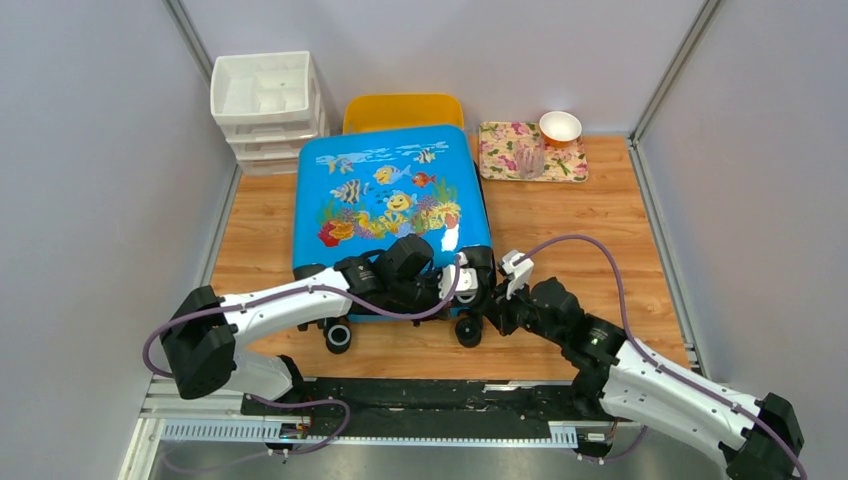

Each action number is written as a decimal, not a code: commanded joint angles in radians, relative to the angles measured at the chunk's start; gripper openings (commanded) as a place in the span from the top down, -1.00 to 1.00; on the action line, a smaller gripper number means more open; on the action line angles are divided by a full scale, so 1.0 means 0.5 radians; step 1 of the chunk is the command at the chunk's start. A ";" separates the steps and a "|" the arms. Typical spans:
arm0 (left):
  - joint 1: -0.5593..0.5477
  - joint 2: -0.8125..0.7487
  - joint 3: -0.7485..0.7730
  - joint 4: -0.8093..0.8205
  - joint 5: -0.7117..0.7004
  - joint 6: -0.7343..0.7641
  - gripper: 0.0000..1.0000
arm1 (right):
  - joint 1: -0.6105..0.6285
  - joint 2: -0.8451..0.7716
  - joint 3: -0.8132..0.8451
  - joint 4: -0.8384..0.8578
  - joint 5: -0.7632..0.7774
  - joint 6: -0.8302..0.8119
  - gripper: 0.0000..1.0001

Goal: Open, take out, and arrange the luggage

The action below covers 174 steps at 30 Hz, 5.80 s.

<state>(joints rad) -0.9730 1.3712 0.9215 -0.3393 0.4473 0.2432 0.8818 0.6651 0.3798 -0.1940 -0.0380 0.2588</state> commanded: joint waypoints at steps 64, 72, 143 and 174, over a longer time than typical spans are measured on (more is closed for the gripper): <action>0.390 0.623 0.578 0.562 -0.029 -1.048 0.79 | 0.106 0.250 0.081 0.920 0.971 0.782 1.00; 0.418 0.623 0.529 0.596 0.010 -1.177 0.79 | -0.067 0.213 0.240 0.530 0.702 1.626 1.00; 2.076 -0.779 -0.130 -1.491 -0.183 0.851 0.24 | 0.525 0.529 0.035 1.014 0.745 -0.011 1.00; 1.467 -0.730 -0.266 -0.797 0.090 0.131 0.35 | 1.271 0.900 0.480 1.210 0.742 -0.140 1.00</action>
<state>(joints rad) -0.1772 0.9333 0.8360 -0.9108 0.3069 0.4099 1.4166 1.0763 0.5301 0.0540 0.6018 0.2005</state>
